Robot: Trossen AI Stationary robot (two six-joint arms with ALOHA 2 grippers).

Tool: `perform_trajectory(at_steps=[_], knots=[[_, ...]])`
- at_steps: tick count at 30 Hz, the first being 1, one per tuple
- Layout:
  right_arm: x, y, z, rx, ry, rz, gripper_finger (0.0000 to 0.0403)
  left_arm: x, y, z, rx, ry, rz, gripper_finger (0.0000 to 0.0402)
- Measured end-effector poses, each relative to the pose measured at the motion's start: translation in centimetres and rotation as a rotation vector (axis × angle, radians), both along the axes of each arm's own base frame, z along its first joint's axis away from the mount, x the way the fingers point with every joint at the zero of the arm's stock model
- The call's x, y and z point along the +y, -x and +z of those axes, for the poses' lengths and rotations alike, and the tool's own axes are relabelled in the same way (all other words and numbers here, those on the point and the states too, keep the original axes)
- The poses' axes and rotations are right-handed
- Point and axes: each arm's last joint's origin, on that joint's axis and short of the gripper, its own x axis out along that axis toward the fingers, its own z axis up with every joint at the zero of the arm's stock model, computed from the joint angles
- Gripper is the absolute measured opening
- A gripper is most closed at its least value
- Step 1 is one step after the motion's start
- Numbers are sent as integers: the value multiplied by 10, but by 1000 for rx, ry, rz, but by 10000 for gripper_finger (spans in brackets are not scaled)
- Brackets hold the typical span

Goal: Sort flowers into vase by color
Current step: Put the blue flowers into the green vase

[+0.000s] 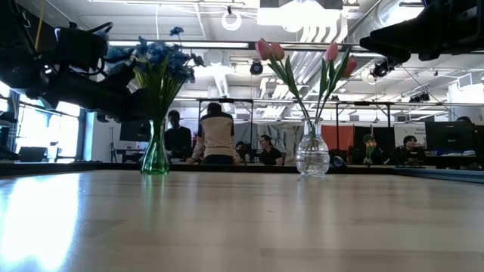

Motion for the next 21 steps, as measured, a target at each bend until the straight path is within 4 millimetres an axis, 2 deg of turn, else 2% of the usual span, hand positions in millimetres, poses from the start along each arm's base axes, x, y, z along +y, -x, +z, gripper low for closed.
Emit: perform_trajectory(at_steps=[8, 21], knots=[[0, 0, -1, 7, 3, 0, 142, -1, -1, -1, 58, -29, -47, 178], [0, 0, -1, 15, 5, -1, 142, -3, 1, 5, 102, -75, -99, 180]])
